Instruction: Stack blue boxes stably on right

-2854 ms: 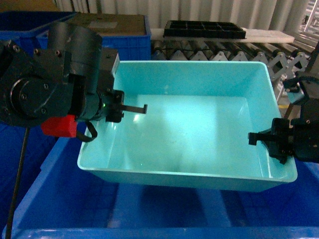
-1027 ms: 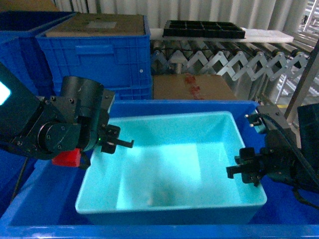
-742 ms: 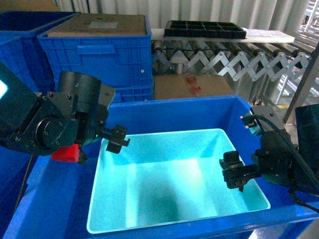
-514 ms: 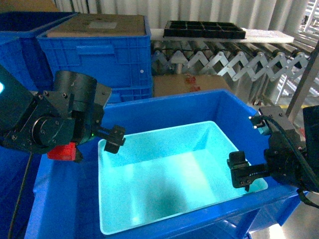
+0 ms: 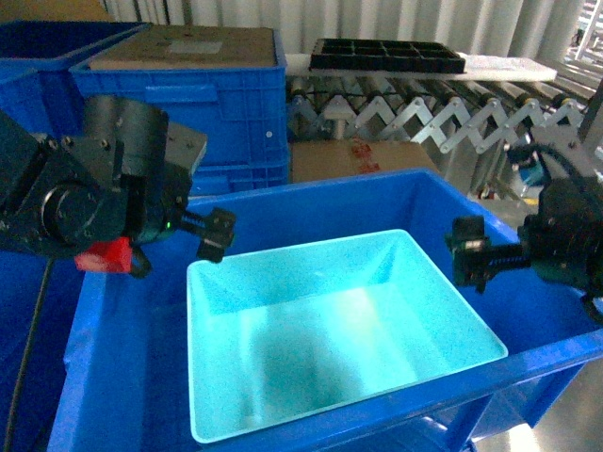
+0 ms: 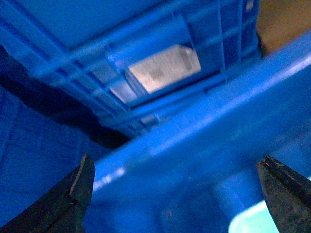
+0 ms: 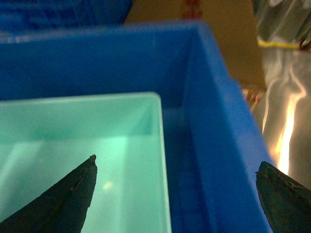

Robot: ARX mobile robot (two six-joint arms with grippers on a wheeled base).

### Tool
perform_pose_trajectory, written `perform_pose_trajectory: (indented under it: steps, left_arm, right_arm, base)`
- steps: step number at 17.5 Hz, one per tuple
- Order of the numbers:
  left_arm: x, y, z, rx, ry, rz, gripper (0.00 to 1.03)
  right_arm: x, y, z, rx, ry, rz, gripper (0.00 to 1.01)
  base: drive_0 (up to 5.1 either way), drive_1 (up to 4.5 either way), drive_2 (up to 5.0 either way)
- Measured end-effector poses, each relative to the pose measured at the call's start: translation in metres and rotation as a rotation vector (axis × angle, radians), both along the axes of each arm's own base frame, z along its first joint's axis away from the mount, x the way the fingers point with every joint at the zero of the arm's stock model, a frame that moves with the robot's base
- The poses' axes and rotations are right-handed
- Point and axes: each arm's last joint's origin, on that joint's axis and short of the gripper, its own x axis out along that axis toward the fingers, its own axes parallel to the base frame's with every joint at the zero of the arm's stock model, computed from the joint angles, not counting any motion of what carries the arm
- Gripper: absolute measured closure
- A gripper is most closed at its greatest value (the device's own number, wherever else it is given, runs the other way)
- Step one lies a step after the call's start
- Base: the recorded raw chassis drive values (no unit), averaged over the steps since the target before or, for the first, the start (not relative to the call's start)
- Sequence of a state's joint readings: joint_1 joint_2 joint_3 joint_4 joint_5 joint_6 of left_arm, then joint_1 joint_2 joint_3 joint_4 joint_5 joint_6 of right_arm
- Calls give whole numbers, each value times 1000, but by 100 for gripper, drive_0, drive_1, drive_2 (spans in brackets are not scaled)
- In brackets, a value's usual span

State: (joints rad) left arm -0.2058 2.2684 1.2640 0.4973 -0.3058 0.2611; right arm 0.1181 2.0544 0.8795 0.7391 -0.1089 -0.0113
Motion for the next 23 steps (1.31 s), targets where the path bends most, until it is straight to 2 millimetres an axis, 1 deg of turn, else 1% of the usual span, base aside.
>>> perform_pose_trajectory:
  steps: [1, 2, 4, 5, 6, 7, 8, 9, 10, 11, 13, 14, 15, 17, 18, 19, 20, 21, 22, 23]
  left_arm:
    - [5, -1, 18, -14, -58, -21, 5]
    - [6, -2, 38, -33, -104, -55, 5]
    - [4, 0, 87, -65, -224, -136, 5]
    - [-1, 6, 109, -88, -264, -170, 5]
    - [-12, 17, 128, -99, -307, -180, 5]
    - [-30, 29, 140, -99, -334, -182, 5]
    - [-48, 40, 148, -95, -339, -183, 5]
    - [-66, 46, 155, -84, -353, -175, 5]
    - [-80, 47, 165, -85, -386, -171, 5]
    - [-90, 43, 181, -93, -423, -179, 5]
    - [-99, 34, 205, -125, -518, -196, 5]
    - [-109, 33, 213, -130, -548, -172, 5]
    - [-128, 36, 215, -137, -561, -127, 5]
    - [-166, 50, 198, -149, -516, -18, 5]
    - [-176, 56, 196, -172, -520, 7, 5]
    - [-177, 60, 203, -189, -573, 20, 5]
    - [-176, 61, 208, -206, -615, 17, 5]
    - [-170, 62, 214, -229, -660, 0, 5]
    - [-165, 61, 216, -236, -666, -5, 5]
    - [-165, 61, 214, -245, -657, -5, 5]
  right_arm:
    - [6, -3, 18, 18, -59, -14, 3]
    - [8, -5, 32, 32, -91, -20, 3]
    - [8, -11, 70, 60, -183, -14, 3]
    - [5, -17, 91, 80, -229, -12, 3]
    - [0, -27, 112, 87, -271, -17, 3]
    - [-9, -38, 137, 96, -329, -21, 3]
    - [-24, -47, 157, 105, -367, -21, 3]
    - [-41, -54, 174, 115, -390, -19, 3]
    - [-56, -58, 187, 123, -421, -10, 3]
    - [-72, -61, 197, 127, -433, -5, 3]
    - [-95, -64, 213, 117, -459, -15, 3]
    - [-108, -66, 221, 113, -481, -21, 3]
    - [-125, -71, 226, 112, -488, -6, 3]
    - [-160, -82, 222, 114, -429, 10, 3]
    - [-173, -87, 223, 115, -407, -12, 3]
    - [-184, -87, 227, 112, -413, -28, 3]
    - [-184, -85, 231, 107, -445, -38, 3]
    - [-179, -80, 232, 110, -463, -32, 3]
    - [-171, -79, 230, 133, -438, -32, 3]
    - [-169, -80, 228, 143, -420, -42, 3]
  base:
    - [0, 0, 0]
    - [0, 0, 0]
    - [0, 0, 0]
    - [0, 0, 0]
    - [0, 0, 0]
    - [0, 0, 0]
    - [0, 0, 0]
    - [0, 0, 0]
    - [0, 0, 0]
    - [0, 0, 0]
    - [0, 0, 0]
    - [0, 0, 0]
    - [0, 0, 0]
    - [0, 0, 0]
    - [0, 0, 0]
    - [0, 0, 0]
    - [0, 0, 0]
    - [0, 0, 0]
    - [0, 0, 0]
    - [0, 0, 0]
